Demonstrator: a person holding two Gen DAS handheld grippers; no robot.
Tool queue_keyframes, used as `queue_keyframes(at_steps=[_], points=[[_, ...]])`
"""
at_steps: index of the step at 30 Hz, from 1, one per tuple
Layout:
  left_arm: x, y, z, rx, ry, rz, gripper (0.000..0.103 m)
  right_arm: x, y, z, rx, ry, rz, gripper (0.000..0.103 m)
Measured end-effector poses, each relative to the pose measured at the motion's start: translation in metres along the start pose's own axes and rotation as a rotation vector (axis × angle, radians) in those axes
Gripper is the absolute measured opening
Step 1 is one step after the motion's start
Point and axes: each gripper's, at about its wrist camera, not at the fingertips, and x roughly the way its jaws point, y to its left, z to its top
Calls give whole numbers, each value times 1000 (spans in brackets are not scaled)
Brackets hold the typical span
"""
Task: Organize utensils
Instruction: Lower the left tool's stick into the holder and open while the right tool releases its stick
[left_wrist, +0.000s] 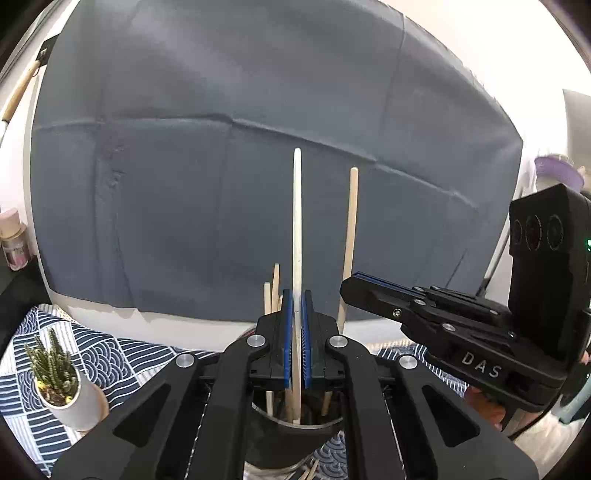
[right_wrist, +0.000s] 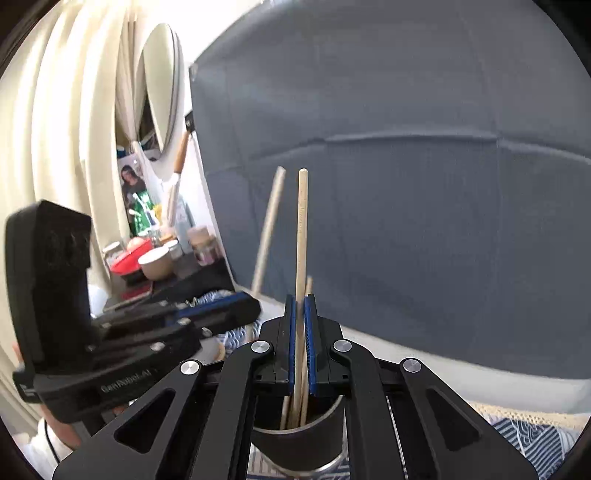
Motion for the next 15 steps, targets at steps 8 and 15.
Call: queue_keyframes(at_steps=[8,15], points=[[-7,2,-12,31,61,-17,5,-5,1,-15,0,42,-34,5],[-12,8,-18,22,115,-3,5,-8,-3,-18,18,91,-75,6]])
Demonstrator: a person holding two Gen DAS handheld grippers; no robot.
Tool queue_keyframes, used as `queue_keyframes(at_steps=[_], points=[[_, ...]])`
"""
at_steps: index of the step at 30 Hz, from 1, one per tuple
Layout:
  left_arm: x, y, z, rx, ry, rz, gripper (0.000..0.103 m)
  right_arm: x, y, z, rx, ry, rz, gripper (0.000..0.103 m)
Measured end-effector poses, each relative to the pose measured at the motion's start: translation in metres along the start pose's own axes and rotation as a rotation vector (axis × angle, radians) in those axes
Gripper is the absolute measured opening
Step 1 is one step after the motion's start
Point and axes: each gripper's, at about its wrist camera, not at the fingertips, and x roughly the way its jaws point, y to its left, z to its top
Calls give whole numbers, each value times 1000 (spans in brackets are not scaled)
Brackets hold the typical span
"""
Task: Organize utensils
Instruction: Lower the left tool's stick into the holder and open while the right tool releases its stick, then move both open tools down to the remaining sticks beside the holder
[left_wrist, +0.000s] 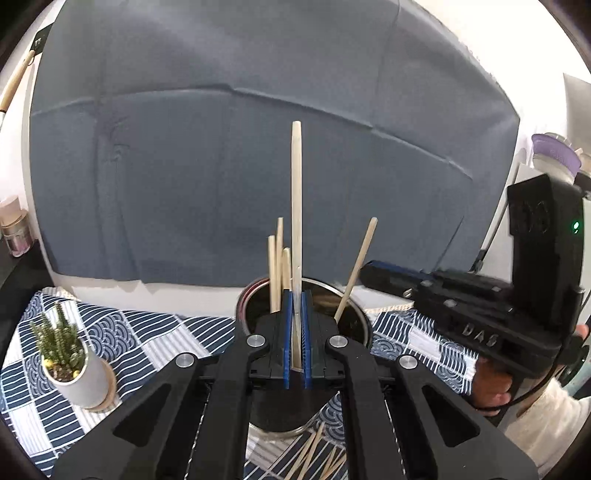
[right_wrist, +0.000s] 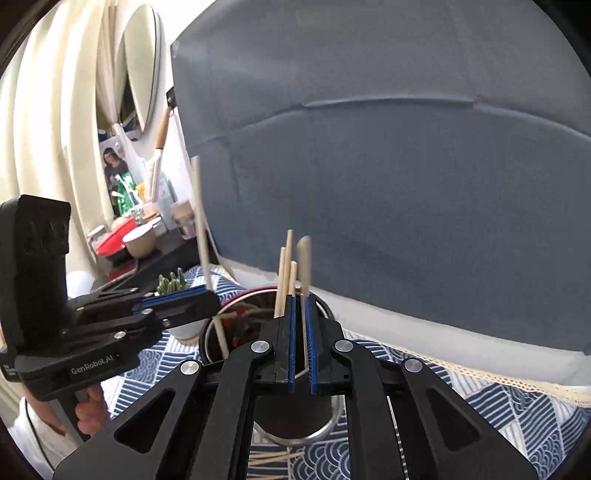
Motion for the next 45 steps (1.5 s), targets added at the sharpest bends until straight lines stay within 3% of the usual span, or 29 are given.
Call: queue_keyframes(at_steps=[1,3,4,5,7,9,14,16,19,20,21,34,45], points=[[-2,0,0,5,7,7,7,-2,0,1,-1,4,-7,6],[-5,-1,-1,6,10,14,23,-7,1,2,4,5,-19,7],[-9,0,0,-1,7,16,38,-9,1,4,6,8,-25,7],[-12,0,0,-4,0,20,46,-11,0,5,9,12,-30,10],[-19,0,1,-6,1,16,49,-17,0,8,16,22,-37,19],[-23,0,3,-4,2,30,58,-26,2,10,17,16,-59,37],[-41,1,7,-15,9,52,83,-50,7,15,28,0,-103,54],[-49,2,9,-17,6,57,89,-61,10,16,32,-6,-122,59],[-65,2,12,-15,9,58,93,-78,16,17,58,-22,-156,73],[-69,2,14,-13,10,61,95,-86,20,18,63,-33,-174,85],[-74,1,15,-8,12,62,95,-93,23,18,71,-47,-193,90],[-146,-15,12,74,27,68,97,-161,48,-2,216,-145,-305,95],[-156,-24,-3,123,103,55,97,-182,69,-31,209,-129,-349,95]])
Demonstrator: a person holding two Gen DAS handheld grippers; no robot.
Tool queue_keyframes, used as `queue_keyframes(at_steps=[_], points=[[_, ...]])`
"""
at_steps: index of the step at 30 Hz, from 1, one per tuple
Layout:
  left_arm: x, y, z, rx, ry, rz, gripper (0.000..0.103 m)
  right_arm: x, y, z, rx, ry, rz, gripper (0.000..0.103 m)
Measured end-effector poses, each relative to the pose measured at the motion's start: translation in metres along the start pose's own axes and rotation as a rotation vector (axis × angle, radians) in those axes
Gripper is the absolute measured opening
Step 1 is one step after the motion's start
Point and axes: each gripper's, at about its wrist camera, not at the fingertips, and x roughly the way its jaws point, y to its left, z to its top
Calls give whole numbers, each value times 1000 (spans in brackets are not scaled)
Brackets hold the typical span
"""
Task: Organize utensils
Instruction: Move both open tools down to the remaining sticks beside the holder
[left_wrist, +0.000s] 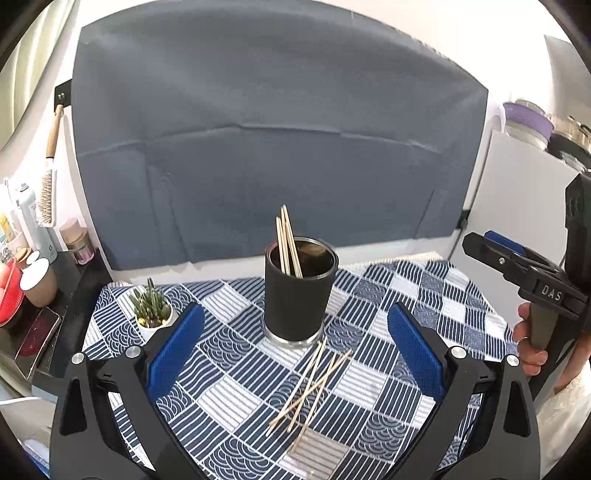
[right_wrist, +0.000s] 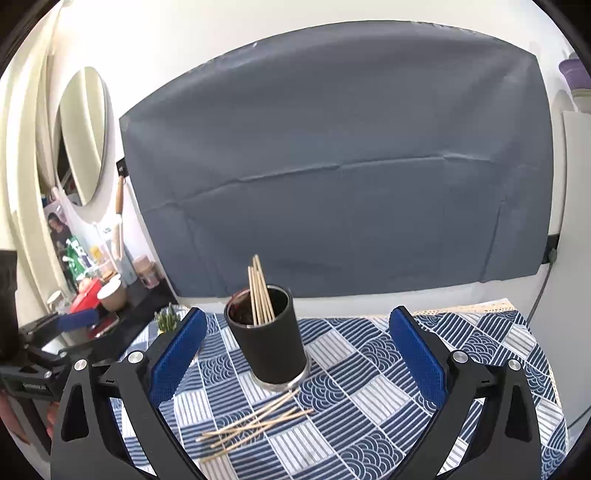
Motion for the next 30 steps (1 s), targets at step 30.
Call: queue_keyframes(at_steps=[30], points=[[144,89,-37,-47,331,-269,97,102,35,-97,174,354,-183,95]])
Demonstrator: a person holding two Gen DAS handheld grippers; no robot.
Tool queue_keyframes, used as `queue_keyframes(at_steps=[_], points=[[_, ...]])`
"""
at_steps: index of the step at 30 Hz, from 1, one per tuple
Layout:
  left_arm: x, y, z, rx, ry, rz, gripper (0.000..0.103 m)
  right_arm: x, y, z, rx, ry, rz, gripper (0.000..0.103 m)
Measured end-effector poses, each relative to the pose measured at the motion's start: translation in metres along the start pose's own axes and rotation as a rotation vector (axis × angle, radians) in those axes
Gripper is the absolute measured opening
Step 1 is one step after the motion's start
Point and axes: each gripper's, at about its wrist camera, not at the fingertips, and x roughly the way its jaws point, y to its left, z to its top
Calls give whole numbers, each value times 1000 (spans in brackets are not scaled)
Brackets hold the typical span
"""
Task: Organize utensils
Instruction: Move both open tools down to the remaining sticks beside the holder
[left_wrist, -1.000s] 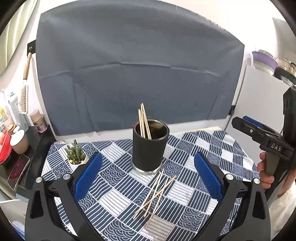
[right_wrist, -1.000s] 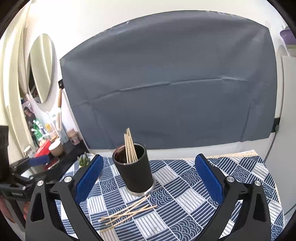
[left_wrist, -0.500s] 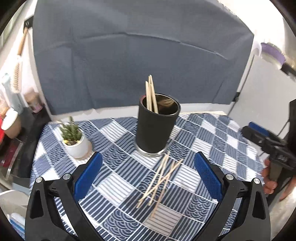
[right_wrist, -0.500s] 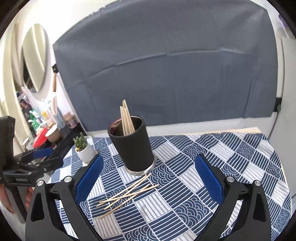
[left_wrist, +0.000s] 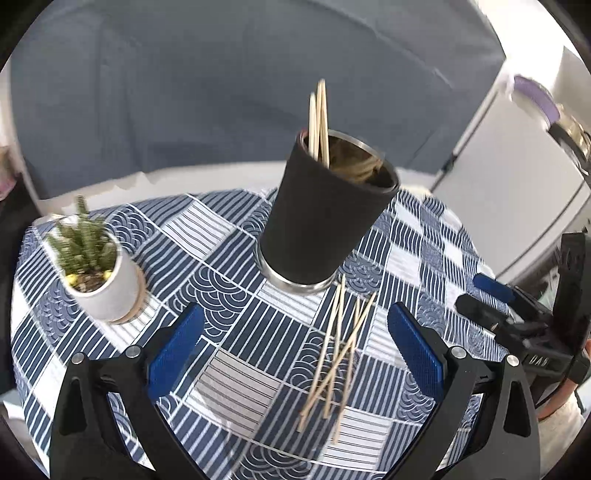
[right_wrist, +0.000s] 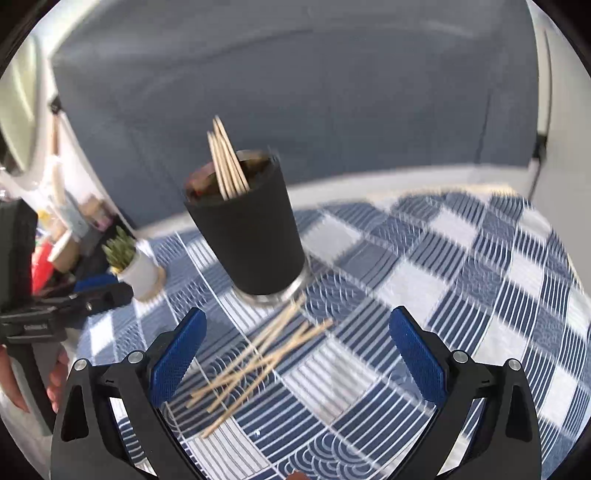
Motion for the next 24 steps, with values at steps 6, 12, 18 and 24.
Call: queue_keyframes(at_steps=[6,12,18,24], points=[[48,8,-3,128,127,-20,97,49,0,-33,83,198,-126,95],[82,14,-9,202,234,-42,97,72,-2,-60,127,273,-163,95],[100,18,-10,258,291,-24,97,88,9,-69,124,299,-186,95],[116,4,-10,333,326,-33,97,97,21,-69,85,307,-238,95]])
